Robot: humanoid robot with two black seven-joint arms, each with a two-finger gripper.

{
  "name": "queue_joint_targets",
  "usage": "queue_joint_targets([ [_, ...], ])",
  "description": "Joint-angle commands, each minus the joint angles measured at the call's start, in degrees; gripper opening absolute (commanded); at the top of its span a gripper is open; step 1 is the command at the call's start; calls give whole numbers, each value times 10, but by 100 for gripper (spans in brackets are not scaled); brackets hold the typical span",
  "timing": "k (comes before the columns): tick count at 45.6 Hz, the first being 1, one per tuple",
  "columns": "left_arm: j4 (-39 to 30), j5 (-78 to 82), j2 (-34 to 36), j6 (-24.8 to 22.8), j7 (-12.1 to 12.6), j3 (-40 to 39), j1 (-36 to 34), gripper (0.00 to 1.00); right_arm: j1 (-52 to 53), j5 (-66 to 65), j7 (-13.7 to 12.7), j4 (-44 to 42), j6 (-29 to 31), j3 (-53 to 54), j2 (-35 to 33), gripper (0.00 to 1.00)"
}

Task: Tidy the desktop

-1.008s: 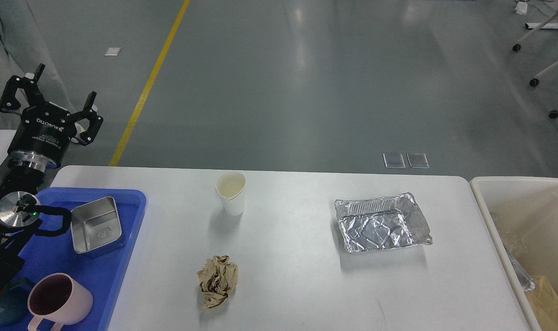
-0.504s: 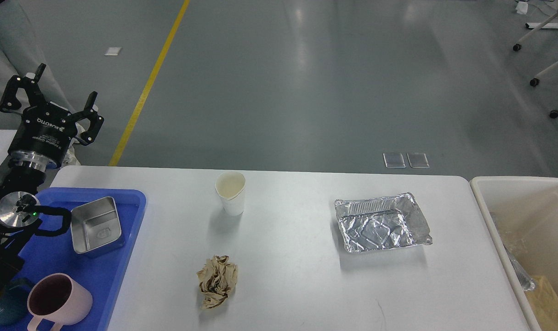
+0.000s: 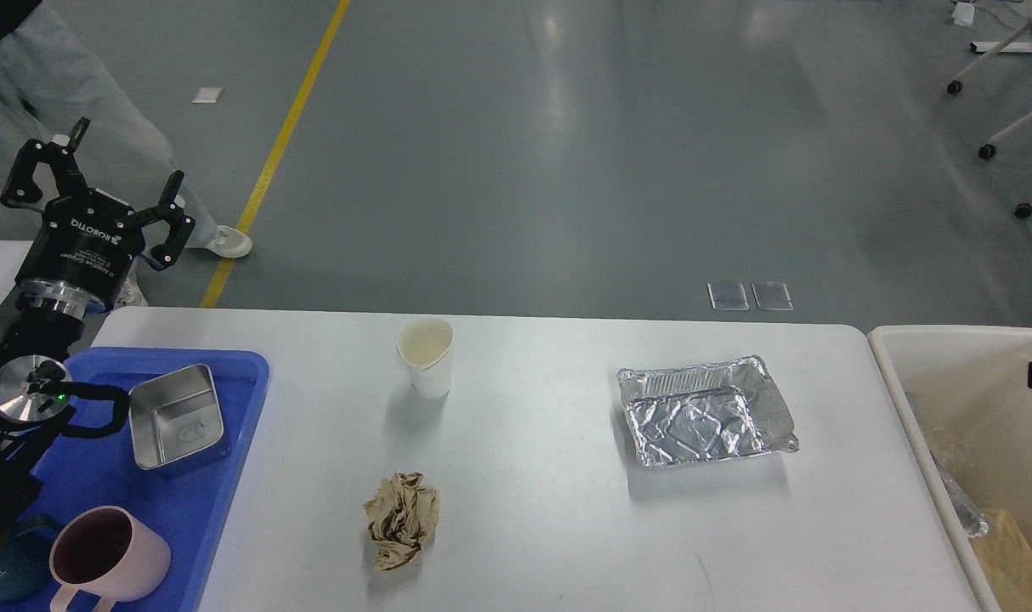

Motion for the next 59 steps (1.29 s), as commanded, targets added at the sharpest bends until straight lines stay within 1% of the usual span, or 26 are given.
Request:
queue_joint_targets([
  [1,0,0,1,0,1,1,0,97,0,-6,-37,-43,-1,-3,66,100],
  [8,0,1,1,0,1,4,0,97,0,-32,-61,-103,-1,-7,163,100],
  [14,0,1,6,0,1,5,1,97,1,-81,-71,-176,-1,-8,260,100],
  [19,0,1,9,0,1,5,0,97,19,-112,-75,-244,-2,-8,350,100],
  [24,0,1,9,1,1,5,0,97,50,-135,-75,-290,-5,-28,414,100],
  [28,0,1,10,1,1,5,0,97,90,-139,-75,-323,-11,-61,452,100],
  [32,-1,1,12,1,1,5,0,97,140,-139,-75,-360,-24,-117,485,100],
  [40,0,1,17,1,1,5,0,97,231,-138,-76,-467,-63,-218,558,100],
  [44,0,2,17,1,1,5,-1,97,243,-137,-75,-499,-75,-239,586,100],
  [52,1,4,16,1,-1,6,-1,97,244,-138,-75,-525,-80,-264,628,100],
  [59,2,4,16,4,0,6,0,97,246,-137,-75,-553,-104,-312,657,100],
])
